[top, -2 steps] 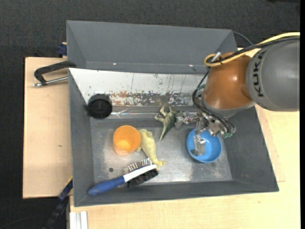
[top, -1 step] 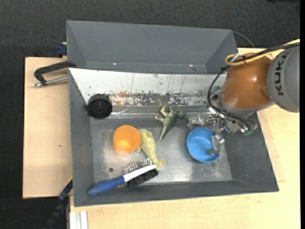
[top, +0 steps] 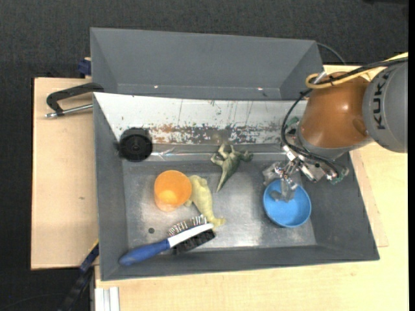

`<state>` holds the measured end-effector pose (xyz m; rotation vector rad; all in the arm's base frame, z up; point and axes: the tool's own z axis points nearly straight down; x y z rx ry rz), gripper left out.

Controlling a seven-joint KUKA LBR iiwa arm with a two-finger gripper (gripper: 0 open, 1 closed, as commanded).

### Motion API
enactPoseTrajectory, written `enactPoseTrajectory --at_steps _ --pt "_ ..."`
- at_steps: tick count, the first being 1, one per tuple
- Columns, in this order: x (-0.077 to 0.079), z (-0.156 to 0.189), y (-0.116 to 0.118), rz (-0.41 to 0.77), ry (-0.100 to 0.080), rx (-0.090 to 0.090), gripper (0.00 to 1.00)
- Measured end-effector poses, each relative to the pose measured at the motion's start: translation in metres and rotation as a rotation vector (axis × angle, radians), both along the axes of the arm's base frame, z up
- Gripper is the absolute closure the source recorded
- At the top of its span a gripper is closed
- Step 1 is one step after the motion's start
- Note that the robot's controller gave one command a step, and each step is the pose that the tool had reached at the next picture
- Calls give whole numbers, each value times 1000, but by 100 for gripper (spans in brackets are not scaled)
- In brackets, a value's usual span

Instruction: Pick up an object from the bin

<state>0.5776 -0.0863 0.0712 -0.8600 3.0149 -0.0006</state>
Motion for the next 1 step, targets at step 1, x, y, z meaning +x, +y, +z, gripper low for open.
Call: enactPoseTrajectory --at_steps 1 --pt "18 197 -6 6 -11 -3 100"
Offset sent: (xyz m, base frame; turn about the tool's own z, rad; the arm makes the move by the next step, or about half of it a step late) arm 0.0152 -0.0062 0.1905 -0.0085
